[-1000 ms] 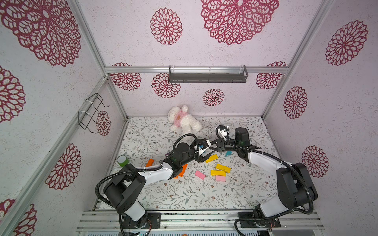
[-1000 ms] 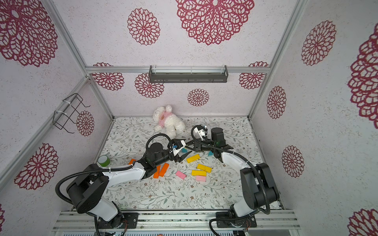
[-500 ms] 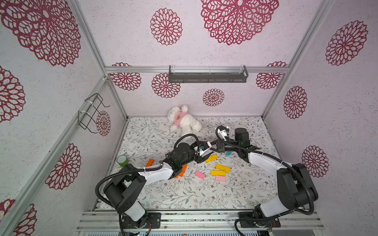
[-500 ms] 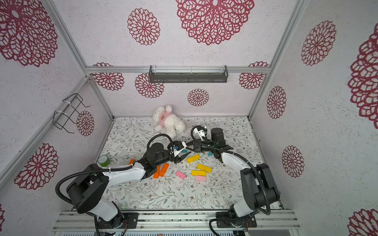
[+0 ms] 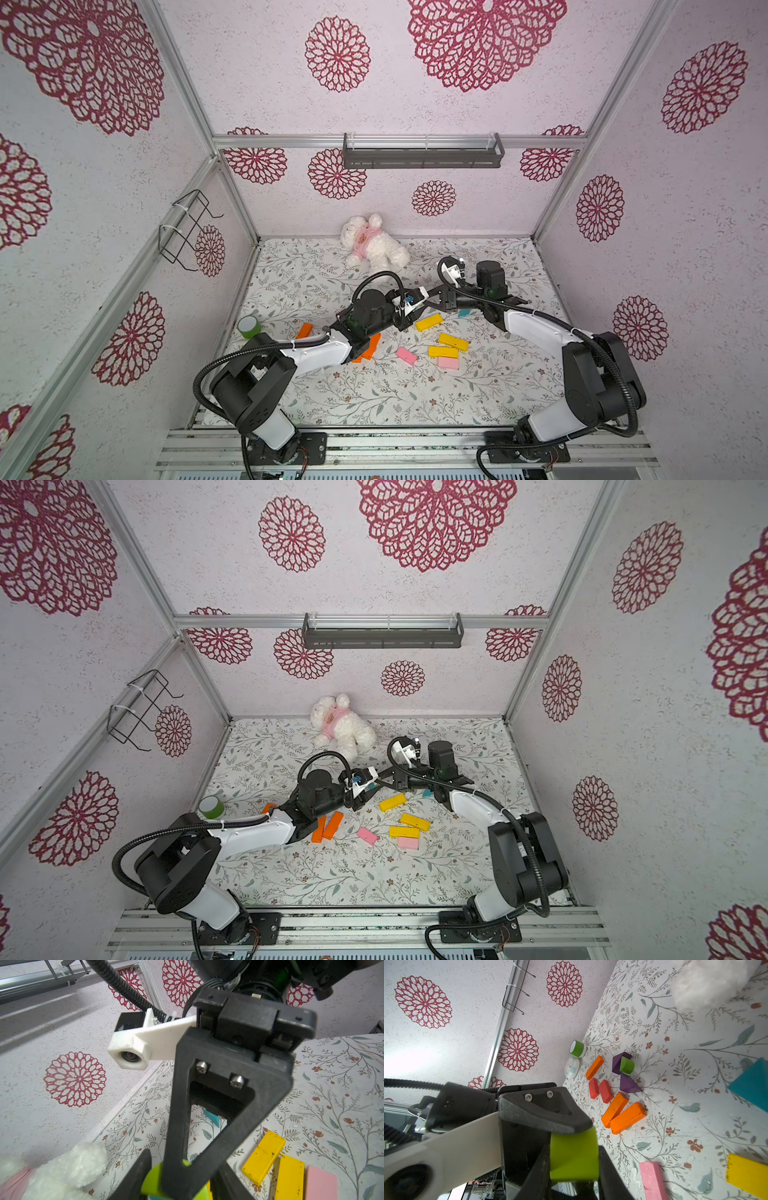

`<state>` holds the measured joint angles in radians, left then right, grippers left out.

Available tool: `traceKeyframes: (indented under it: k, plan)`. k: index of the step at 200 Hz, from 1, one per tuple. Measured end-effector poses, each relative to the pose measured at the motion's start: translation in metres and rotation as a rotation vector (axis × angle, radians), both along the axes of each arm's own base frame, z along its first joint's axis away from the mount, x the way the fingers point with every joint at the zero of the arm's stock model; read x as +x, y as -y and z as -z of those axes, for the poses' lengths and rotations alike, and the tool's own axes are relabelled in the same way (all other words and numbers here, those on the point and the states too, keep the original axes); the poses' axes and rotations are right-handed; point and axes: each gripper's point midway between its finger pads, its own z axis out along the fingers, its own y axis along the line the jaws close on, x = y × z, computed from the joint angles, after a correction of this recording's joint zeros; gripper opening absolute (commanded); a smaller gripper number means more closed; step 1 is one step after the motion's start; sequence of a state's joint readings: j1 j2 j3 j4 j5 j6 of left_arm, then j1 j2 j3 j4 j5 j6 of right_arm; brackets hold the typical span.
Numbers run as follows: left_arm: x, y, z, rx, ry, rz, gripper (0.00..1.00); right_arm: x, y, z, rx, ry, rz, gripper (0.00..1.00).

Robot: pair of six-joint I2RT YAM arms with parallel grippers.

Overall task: Assemble a carrot with building blocks
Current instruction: Place the building block at the center of the board.

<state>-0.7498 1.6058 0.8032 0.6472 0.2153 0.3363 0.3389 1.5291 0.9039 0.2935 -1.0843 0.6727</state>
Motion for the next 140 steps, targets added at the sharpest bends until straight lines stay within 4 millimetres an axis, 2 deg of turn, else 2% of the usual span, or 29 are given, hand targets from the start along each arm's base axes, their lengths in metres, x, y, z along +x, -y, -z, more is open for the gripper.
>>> traceKeyframes:
  k: [33, 76, 140]
  plan:
    - [-0.0006, -0.0002, 0.0031, 0.007, -0.012, 0.003, 0.35, -0.0017, 0.0004, 0.0033, -0.003, 0.007, -0.005, 0.29]
    - [0.0001, 0.0011, 0.0024, 0.018, -0.015, 0.007, 0.31, -0.002, 0.0003, 0.0028, 0.001, 0.016, -0.008, 0.3]
    - [-0.0007, 0.002, 0.0039, 0.031, -0.016, 0.014, 0.28, -0.0007, 0.0001, 0.0008, 0.007, 0.012, -0.002, 0.41]
